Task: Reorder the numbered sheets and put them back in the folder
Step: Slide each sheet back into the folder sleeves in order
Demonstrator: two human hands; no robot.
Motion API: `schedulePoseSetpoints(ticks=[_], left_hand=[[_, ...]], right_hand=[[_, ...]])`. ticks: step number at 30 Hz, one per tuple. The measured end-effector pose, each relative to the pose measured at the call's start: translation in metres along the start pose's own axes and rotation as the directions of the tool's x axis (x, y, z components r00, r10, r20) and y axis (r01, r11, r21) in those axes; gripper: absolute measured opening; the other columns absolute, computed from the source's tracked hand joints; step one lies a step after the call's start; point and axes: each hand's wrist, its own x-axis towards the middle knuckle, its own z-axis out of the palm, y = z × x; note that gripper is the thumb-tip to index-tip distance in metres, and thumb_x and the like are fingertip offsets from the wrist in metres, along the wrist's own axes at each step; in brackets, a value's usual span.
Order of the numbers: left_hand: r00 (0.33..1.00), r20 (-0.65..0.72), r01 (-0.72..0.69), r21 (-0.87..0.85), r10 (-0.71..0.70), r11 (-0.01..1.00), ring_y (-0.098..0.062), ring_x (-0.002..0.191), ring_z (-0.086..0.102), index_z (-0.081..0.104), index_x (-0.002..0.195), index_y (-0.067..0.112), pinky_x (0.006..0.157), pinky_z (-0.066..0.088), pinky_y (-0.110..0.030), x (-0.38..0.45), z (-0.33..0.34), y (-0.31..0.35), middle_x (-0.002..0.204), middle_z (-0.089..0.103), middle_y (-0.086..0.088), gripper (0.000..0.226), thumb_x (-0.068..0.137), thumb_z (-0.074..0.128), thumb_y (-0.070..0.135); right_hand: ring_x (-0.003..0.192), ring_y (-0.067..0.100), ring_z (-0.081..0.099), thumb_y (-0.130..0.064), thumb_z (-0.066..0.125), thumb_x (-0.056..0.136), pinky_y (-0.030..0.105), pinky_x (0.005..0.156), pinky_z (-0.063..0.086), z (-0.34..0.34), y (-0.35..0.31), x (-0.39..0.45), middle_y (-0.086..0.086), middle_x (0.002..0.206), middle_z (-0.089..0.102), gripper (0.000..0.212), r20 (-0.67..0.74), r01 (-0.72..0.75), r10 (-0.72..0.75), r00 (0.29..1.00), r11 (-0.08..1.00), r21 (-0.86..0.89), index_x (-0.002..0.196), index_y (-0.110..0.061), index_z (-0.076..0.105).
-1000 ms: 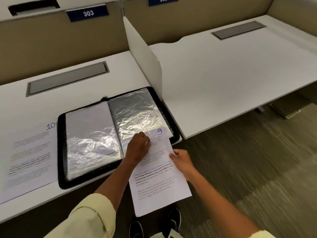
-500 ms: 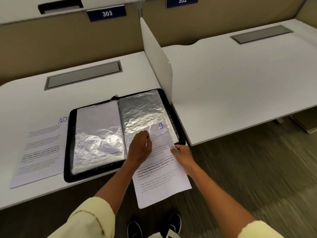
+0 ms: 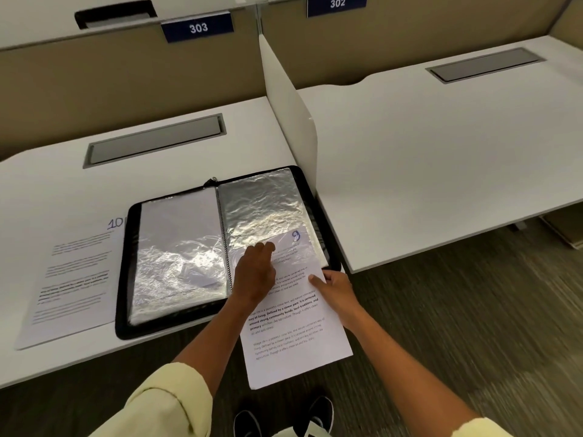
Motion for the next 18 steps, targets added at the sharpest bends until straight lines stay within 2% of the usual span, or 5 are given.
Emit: schedulePoseSetpoints(ticks=[4, 10, 12, 18], left_hand=[[0.999, -0.01, -0.04, 0.031, 0.041, 0.999, -0.027, 0.08, 0.054, 0.061, 0.095, 0.008, 0.057, 0.048, -0.039, -0.003, 0.008, -0.001, 0.089, 0.058, -0.007, 0.017, 0.079, 0.065, 0.002], [0.996, -0.051, -0.077, 0.009, 0.077, 0.997, -0.025, 0.077, 0.052, 0.064, 0.086, 0.008, 0.056, 0.046, -0.037, -0.007, 0.016, -0.008, 0.085, 0.059, -0.005, 0.002, 0.085, 0.066, 0.008], [0.995, -0.072, -0.071, 0.001, 0.071, 0.997, -0.024, 0.076, 0.052, 0.066, 0.082, 0.008, 0.054, 0.045, -0.037, -0.01, 0.016, -0.009, 0.082, 0.059, -0.004, 0.006, 0.087, 0.067, 0.009], [0.998, -0.049, -0.034, -0.091, 0.029, 0.995, -0.019, 0.085, 0.051, 0.071, 0.091, 0.01, 0.062, 0.047, -0.035, -0.016, 0.01, -0.012, 0.087, 0.06, 0.0, 0.007, 0.089, 0.067, 0.016]], right_hand=[[0.089, 0.019, 0.075, -0.019, 0.069, 0.094, 0.04, 0.084, 0.062, -0.005, 0.013, -0.005, 0.004, 0.1, 0.076, 0.007, 0.012, -0.012, 0.012, 1.0, 1.0, 0.007, 0.1, -0.022, 0.068], [0.082, 0.014, 0.075, -0.018, 0.067, 0.096, 0.03, 0.073, 0.061, -0.003, 0.021, -0.009, 0.001, 0.094, 0.077, 0.005, -0.068, 0.03, -0.034, 0.997, 0.998, -0.055, 0.095, -0.021, 0.071], [0.08, 0.013, 0.075, -0.018, 0.067, 0.096, 0.024, 0.067, 0.059, 0.0, 0.018, -0.008, 0.0, 0.091, 0.076, 0.006, -0.093, 0.044, -0.049, 0.994, 0.998, -0.055, 0.094, -0.021, 0.071], [0.084, 0.016, 0.07, -0.018, 0.067, 0.096, 0.021, 0.066, 0.054, 0.01, 0.001, 0.01, -0.002, 0.089, 0.072, 0.008, -0.166, 0.041, -0.062, 0.984, 0.992, -0.122, 0.088, -0.019, 0.069]])
